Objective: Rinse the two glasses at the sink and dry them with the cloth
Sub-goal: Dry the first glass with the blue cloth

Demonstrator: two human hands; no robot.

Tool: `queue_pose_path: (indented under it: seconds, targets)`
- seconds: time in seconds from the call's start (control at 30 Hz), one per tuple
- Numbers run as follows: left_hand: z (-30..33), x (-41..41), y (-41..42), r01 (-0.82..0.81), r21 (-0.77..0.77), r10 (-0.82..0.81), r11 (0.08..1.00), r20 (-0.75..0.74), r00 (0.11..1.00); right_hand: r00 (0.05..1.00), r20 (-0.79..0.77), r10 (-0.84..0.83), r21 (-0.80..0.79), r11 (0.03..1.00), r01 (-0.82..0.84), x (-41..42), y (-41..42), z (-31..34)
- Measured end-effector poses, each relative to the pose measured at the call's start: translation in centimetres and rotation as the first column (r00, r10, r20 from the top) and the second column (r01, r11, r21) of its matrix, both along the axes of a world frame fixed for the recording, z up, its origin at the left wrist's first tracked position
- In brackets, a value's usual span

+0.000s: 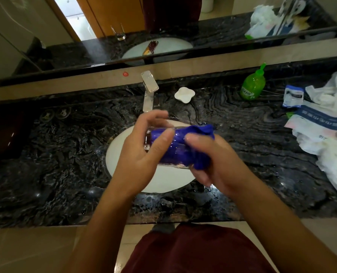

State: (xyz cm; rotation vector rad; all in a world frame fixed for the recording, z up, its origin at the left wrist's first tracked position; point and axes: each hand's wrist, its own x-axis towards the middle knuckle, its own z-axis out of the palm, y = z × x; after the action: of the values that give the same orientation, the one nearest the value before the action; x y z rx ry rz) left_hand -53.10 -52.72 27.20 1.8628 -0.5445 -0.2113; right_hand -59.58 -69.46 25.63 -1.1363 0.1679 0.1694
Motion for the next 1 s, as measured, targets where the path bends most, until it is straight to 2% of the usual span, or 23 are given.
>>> queue_pose_path:
  seconds: [0.07, 0.13, 0.23, 0.3, 0.4, 0.53, 0.6, 0.7, 0.77, 0.83, 0.9, 1.0]
  targets:
    - [-0.3, 0.1, 0.1, -0.094, -0.045, 0.093, 0.994, -0.038, 0.995, 0.999, 0.007, 0.052, 0.243, 0.969, -0.052, -0.1, -0.4, 0.1]
    - [-0.3, 0.2, 0.0, -0.195, -0.092, 0.186, 0.976, -0.099, 0.978, 0.996, 0.062, 0.061, 0.314, 0.946, -0.078, -0.5, -0.6, 0.3]
    - [-0.4, 0.1, -0.4, -0.250, -0.087, 0.239, 0.964, -0.119, 0.964, 0.998, 0.059, -0.034, 0.113, 0.993, 0.028, -0.8, -0.4, 0.4]
    - [-0.6, -0.3, -0.6, -0.275, -0.062, 0.270, 0.960, -0.079, 0.960, 0.994, 0.069, -0.087, -0.005, 0.996, 0.087, -0.9, 0.1, 0.6]
    - [-0.6, -0.7, -0.7, -0.287, -0.074, 0.284, 0.955, -0.053, 0.957, 0.991, 0.069, -0.113, -0.090, 0.989, 0.119, -1.2, 0.5, 1.3]
    - [-0.6, -0.9, -0.5, -0.301, -0.114, 0.288, 0.947, -0.114, 0.951, 0.989, 0.106, -0.100, -0.152, 0.982, 0.115, -1.8, 1.1, 2.0]
    - [-0.7, -0.9, -0.4, -0.308, -0.106, 0.298, 0.945, -0.098, 0.949, 0.979, 0.156, -0.135, -0.210, 0.964, 0.166, -2.2, 1.6, 1.8]
    - [-0.8, -0.7, -0.2, -0.355, -0.104, 0.342, 0.929, -0.121, 0.932, 0.935, 0.303, -0.184, -0.378, 0.878, 0.295, -2.9, 2.2, 1.1]
    - [-0.2, -0.7, -0.3, -0.400, -0.129, 0.368, 0.907, -0.218, 0.904, 0.903, 0.405, -0.145, -0.483, 0.805, 0.346, -3.3, 2.5, 0.6]
    - [0.4, -0.6, -0.7, -0.494, -0.195, 0.387, 0.848, -0.408, 0.826, 0.874, 0.481, -0.070, -0.546, 0.756, 0.361, -3.4, 2.6, 0.3]
    - [0.8, -0.5, -0.8, -0.556, -0.269, 0.296, 0.786, -0.626, 0.721, 0.866, 0.499, 0.007, -0.536, 0.788, 0.303, -3.4, 2.1, 0.3]
    - [0.9, -0.6, -0.5, -0.529, -0.357, 0.088, 0.770, -0.761, 0.642, 0.917, 0.382, 0.117, -0.444, 0.893, 0.070, -3.1, 0.7, 0.8]
